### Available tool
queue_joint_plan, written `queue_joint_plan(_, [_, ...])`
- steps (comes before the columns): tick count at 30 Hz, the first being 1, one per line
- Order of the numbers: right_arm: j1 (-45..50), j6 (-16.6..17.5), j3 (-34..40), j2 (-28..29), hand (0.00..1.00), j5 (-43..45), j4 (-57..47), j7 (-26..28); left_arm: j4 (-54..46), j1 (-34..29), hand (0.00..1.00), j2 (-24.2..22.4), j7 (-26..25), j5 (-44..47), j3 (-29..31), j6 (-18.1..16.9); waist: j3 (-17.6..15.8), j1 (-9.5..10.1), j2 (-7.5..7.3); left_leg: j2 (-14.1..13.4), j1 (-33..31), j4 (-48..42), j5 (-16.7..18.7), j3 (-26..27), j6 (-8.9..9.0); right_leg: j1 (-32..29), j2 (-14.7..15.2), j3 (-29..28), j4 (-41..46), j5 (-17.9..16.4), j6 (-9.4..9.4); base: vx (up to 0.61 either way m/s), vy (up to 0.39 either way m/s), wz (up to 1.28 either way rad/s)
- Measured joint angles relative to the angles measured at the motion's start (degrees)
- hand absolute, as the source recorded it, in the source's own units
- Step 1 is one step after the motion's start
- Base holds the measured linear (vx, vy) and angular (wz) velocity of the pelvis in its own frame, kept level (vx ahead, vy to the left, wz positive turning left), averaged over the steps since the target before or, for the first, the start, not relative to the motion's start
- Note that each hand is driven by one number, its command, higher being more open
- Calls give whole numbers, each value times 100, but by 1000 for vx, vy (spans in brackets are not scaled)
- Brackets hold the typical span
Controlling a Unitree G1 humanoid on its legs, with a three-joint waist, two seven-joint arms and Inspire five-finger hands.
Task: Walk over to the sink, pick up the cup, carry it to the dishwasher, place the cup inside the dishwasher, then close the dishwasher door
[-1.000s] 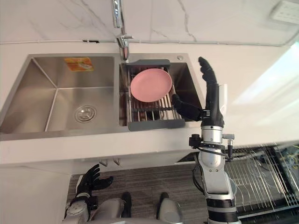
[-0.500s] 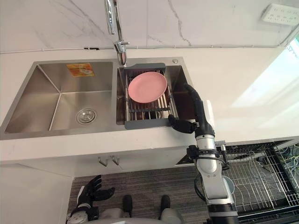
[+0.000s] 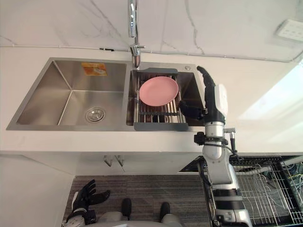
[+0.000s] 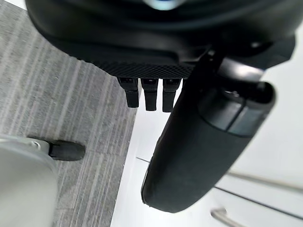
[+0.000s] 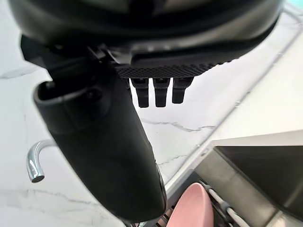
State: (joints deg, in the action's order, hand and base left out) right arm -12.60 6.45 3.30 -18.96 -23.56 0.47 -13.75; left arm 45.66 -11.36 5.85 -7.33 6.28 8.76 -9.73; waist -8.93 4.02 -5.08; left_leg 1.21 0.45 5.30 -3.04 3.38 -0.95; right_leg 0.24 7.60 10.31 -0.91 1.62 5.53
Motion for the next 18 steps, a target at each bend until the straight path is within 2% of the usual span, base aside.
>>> queue_joint_plan(2, [-308, -14, -29, -134, 90, -118, 360, -1, 1, -44, 90, 10, -5, 1, 93, 0, -5, 13, -9, -1, -49, -1, -12, -101, 10, 0, 0, 95, 3, 3, -2, 27, -7, 23])
queue_joint_plan(5, [-587, -97, -126, -315, 90, -144, 740, 0, 0, -130, 90, 14, -19, 67, 110, 4, -12, 131, -20, -7, -119, -16, -15, -161, 10, -45, -4, 143, 10, 10, -6, 35, 2, 14])
queue_joint_plan(9, [-968, -169, -388, -459, 90, -147, 1169, 28, -24, -153, 90, -2, -82, 213, 124, 6, -24, 164, -25, -21, -238, -33, -16, -269, 10, -127, -17, 239, 24, 56, -13, 30, -1, 13])
queue_joint_plan(14, [-1236, -181, -503, -569, 90, -137, 1253, 232, -144, -93, 90, -22, -129, 335, 218, 1, -268, 172, -64, -24, -345, -187, 24, -297, -14, -145, -15, 249, 22, 131, -19, 10, 11, 4])
queue_joint_plan(18, [-1404, -181, -669, -628, 90, -136, 1409, 405, -206, -89, 90, -26, -129, 335, 223, 1, -305, 168, -59, -24, -444, -404, 114, -289, -1, -145, -12, 242, 23, 157, -23, 3, 4, 1])
